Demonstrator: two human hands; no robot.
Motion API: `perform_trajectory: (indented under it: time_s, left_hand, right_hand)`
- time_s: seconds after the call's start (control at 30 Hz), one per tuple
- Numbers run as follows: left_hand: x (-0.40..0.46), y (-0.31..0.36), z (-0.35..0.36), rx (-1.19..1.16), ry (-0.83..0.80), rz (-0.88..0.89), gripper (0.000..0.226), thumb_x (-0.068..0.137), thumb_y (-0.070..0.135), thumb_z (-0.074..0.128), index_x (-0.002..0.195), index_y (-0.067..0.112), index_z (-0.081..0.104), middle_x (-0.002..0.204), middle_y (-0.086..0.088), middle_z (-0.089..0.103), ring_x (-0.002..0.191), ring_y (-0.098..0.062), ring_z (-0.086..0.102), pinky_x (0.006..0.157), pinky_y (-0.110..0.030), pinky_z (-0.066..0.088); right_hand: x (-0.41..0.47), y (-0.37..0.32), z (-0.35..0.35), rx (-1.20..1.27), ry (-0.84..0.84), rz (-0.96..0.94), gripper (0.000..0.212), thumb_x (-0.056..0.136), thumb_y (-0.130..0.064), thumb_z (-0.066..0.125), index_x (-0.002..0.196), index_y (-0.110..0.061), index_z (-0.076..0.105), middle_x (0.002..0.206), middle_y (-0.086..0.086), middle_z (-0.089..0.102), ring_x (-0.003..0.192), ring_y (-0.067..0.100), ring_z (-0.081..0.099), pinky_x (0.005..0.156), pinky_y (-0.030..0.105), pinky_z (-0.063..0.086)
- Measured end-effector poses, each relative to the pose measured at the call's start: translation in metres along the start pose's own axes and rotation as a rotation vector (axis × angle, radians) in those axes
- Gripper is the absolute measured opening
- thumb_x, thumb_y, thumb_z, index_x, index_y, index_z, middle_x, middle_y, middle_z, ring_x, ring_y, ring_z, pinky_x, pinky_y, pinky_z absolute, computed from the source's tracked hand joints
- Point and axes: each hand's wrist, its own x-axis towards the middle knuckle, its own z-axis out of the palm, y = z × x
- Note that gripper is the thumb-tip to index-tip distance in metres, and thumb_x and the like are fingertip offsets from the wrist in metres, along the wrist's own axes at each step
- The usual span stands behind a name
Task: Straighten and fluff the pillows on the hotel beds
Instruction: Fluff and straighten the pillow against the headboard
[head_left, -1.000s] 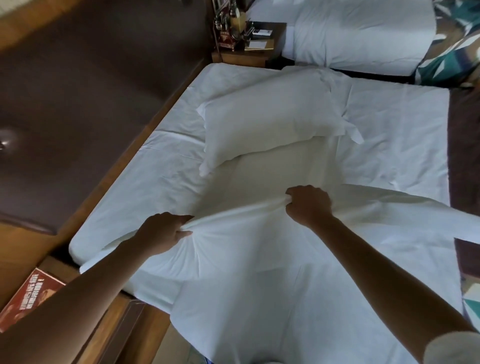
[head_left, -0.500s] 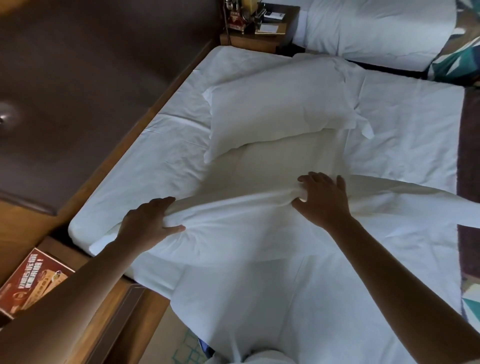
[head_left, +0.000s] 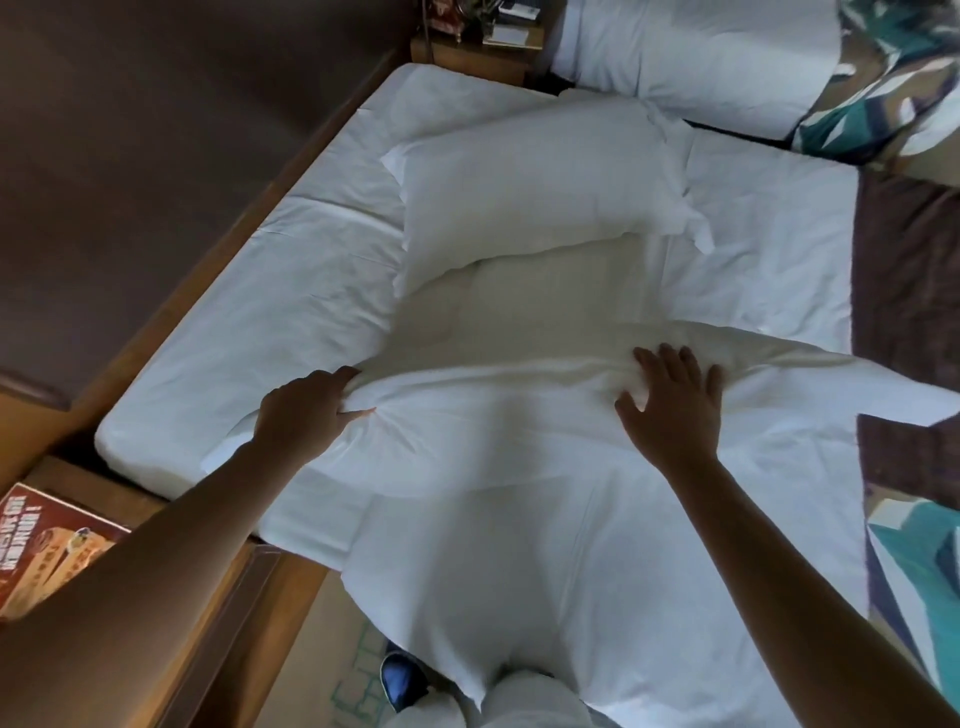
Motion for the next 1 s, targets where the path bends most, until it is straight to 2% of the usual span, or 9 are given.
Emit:
perform_trajectory:
  time_s: [0.07,0.13,0.23,0.37,0.47,0.53,0.67,0.8,1.0]
  left_hand:
    - [-0.003,-0.009,0.007,0.009,0.021,0.028,0.066,0.094,0.064,0.056,0.148,0.027,0.05,0.113,-0.009,0.069,0.103,-0.036,0.07,0.076,-0.044,0.053]
    - [-0.007,-0.019,0.014,0.003,0.045,0.051,0.067,0.094,0.065,0.057,0.148,0.026,0.051,0.111,-0.01,0.07,0.101,-0.037,0.07,0.072,-0.043,0.053]
    - [-0.013,-0.032,0.025,-0.012,0.064,0.077,0.067,0.094,0.064,0.056,0.149,0.025,0.05,0.11,-0.011,0.07,0.099,-0.038,0.07,0.073,-0.044,0.054]
    - [-0.019,-0.036,0.027,0.042,0.06,0.129,0.067,0.095,0.065,0.052,0.15,0.027,0.048,0.108,-0.008,0.07,0.098,-0.034,0.07,0.072,-0.041,0.052]
    - [-0.032,-0.034,0.032,0.073,0.061,0.193,0.066,0.095,0.064,0.054,0.149,0.026,0.051,0.107,-0.009,0.072,0.096,-0.034,0.072,0.072,-0.04,0.054]
    - [-0.044,-0.032,0.037,0.058,0.04,0.227,0.065,0.095,0.062,0.057,0.148,0.024,0.053,0.113,-0.011,0.073,0.1,-0.035,0.073,0.078,-0.042,0.057]
    - [-0.055,-0.026,0.042,0.023,-0.029,0.219,0.068,0.094,0.064,0.056,0.153,0.031,0.046,0.13,-0.005,0.067,0.113,-0.03,0.069,0.088,-0.042,0.057]
    - [-0.041,-0.028,0.03,-0.012,-0.161,0.144,0.078,0.093,0.066,0.059,0.159,0.041,0.027,0.144,0.001,0.056,0.124,-0.026,0.062,0.096,-0.037,0.05]
    - [-0.02,-0.041,0.021,0.206,-0.101,0.172,0.065,0.102,0.059,0.046,0.161,0.041,0.024,0.111,-0.002,0.071,0.099,-0.025,0.072,0.075,-0.032,0.051]
  right_hand:
    - [-0.012,-0.013,-0.005,0.056,0.04,0.038,0.058,0.09,-0.033,0.065,0.144,-0.016,0.053,0.155,0.012,0.047,0.15,0.033,0.033,0.124,0.054,0.013]
    - [-0.03,-0.025,-0.01,0.189,0.17,0.108,0.05,0.086,-0.027,0.066,0.134,-0.014,0.061,0.143,0.011,0.059,0.139,0.032,0.047,0.118,0.052,0.029]
    - [-0.057,-0.035,-0.014,0.437,0.282,0.397,0.042,0.086,-0.032,0.065,0.123,-0.012,0.062,0.128,0.011,0.064,0.12,0.032,0.059,0.1,0.045,0.046]
    - [-0.068,-0.039,-0.01,0.811,-0.074,0.797,0.068,0.084,-0.071,0.058,0.117,-0.012,0.057,0.11,0.012,0.056,0.103,0.031,0.058,0.094,0.038,0.045]
    - [-0.052,-0.044,-0.011,1.101,-0.159,0.95,0.096,0.077,-0.082,0.059,0.145,-0.015,0.048,0.125,0.011,0.053,0.111,0.039,0.061,0.097,0.058,0.052]
    - [-0.032,-0.046,-0.009,1.175,-0.171,0.979,0.104,0.072,-0.086,0.059,0.151,-0.02,0.042,0.143,0.013,0.05,0.114,0.044,0.059,0.094,0.06,0.052]
    - [0.003,-0.056,0.01,1.073,-0.211,0.981,0.095,0.076,-0.077,0.065,0.145,-0.014,0.05,0.141,0.016,0.055,0.112,0.048,0.06,0.083,0.054,0.056]
    - [0.018,-0.068,0.027,0.803,-0.192,0.789,0.079,0.087,-0.064,0.058,0.135,-0.003,0.057,0.134,0.02,0.061,0.118,0.044,0.062,0.101,0.053,0.053]
    - [0.037,-0.083,0.02,0.532,-0.171,0.666,0.055,0.092,-0.042,0.043,0.132,-0.006,0.056,0.128,0.02,0.066,0.106,0.043,0.069,0.099,0.049,0.054]
